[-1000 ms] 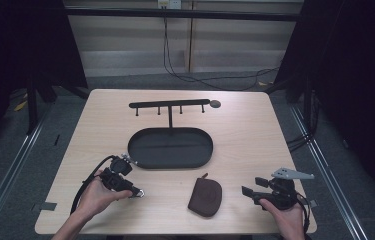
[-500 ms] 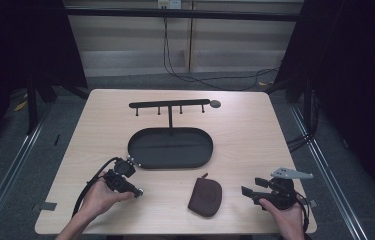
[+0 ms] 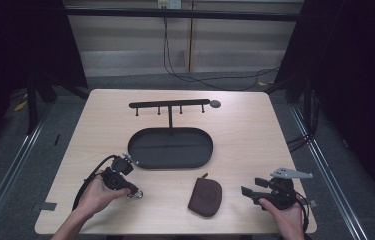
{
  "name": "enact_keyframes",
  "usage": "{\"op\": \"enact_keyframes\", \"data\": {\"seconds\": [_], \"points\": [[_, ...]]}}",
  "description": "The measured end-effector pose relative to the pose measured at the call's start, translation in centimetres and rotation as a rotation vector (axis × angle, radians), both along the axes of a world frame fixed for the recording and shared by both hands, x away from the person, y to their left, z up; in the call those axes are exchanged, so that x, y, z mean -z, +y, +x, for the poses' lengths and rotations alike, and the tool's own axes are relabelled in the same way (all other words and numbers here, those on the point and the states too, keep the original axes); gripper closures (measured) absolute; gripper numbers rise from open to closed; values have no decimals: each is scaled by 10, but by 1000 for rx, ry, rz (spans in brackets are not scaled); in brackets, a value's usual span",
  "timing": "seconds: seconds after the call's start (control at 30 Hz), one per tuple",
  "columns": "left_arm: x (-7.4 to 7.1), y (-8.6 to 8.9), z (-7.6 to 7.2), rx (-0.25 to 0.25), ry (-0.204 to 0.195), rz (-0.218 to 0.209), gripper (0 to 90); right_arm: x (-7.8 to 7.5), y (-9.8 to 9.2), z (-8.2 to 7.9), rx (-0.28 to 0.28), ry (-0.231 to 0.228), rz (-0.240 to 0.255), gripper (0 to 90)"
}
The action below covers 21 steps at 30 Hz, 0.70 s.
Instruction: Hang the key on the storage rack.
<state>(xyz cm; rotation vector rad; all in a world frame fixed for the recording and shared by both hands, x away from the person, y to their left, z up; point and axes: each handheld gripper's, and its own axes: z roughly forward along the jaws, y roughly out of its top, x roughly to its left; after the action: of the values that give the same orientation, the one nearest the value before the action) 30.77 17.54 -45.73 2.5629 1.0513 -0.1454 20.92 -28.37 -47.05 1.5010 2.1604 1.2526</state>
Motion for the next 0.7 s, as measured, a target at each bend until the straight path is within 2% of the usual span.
{"op": "enact_keyframes", "data": {"seconds": [0.3, 0.6, 0.7], "points": [[-3, 1, 0, 2, 5, -2, 844, 0, 0, 0, 2, 3, 0, 291], [-8, 6, 0, 12, 2, -35, 847, 0, 0, 0, 4, 4, -2, 290], [-9, 7, 0, 12, -6, -46, 895, 0, 0, 0, 3, 4, -2, 290]]}}
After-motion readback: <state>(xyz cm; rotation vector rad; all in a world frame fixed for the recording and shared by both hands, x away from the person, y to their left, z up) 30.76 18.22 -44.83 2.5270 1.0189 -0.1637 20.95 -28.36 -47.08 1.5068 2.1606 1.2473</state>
